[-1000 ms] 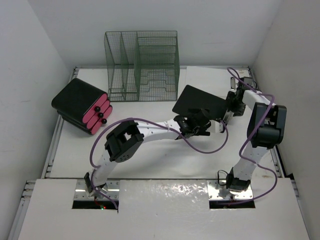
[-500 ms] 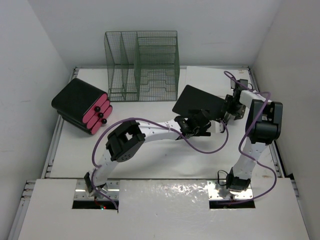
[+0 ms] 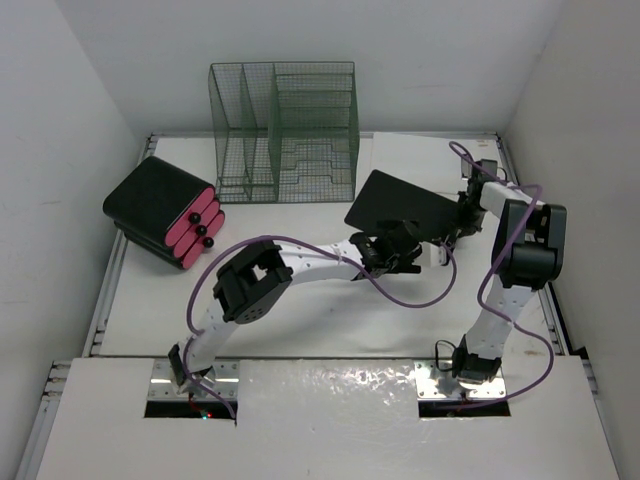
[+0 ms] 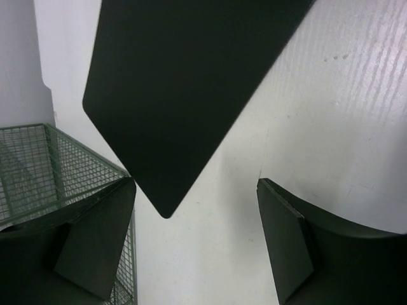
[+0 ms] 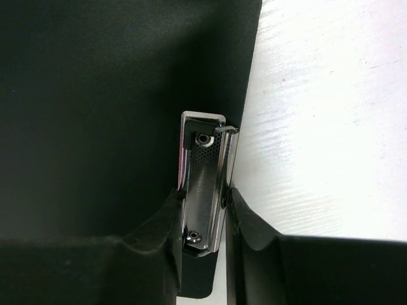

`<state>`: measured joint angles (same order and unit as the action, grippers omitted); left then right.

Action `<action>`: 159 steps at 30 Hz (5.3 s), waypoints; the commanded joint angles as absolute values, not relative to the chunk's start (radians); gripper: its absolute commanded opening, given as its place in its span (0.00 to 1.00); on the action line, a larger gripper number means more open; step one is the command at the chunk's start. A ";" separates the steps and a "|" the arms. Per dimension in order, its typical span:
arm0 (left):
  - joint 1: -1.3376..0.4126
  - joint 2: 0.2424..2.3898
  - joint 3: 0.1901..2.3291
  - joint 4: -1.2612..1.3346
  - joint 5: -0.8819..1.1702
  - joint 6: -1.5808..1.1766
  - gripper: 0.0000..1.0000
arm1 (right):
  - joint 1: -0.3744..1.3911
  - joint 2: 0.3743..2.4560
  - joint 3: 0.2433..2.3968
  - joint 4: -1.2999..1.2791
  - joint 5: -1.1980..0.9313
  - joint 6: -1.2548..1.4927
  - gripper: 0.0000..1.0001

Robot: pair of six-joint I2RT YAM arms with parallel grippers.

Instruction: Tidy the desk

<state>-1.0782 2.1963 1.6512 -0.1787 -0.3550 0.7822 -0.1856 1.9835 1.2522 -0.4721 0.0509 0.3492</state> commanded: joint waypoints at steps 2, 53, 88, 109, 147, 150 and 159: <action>-1.080 2.232 1.677 -0.163 -0.350 0.798 0.75 | -0.183 1.990 1.184 -0.486 0.051 0.330 0.07; -1.129 2.402 1.841 -0.117 -0.403 0.793 0.00 | -0.183 1.640 1.148 -0.572 -0.015 0.342 0.72; -0.976 2.135 2.123 -0.454 -0.043 0.338 0.00 | -0.249 1.031 0.934 -0.445 0.321 0.348 0.99; -0.813 2.052 2.296 -0.477 0.066 0.155 0.00 | -0.249 1.029 0.913 -0.414 0.287 0.367 0.99; -0.186 1.655 2.352 -0.342 -0.071 0.155 0.00 | -0.249 1.100 0.862 -0.324 0.166 0.420 0.99; -0.082 1.655 2.274 -0.299 -0.005 0.126 0.00 | -0.249 1.108 0.867 -0.327 0.163 0.414 0.99; -0.043 1.742 2.230 -0.207 0.045 0.072 0.00 | -0.249 1.114 0.844 -0.311 0.170 0.408 0.99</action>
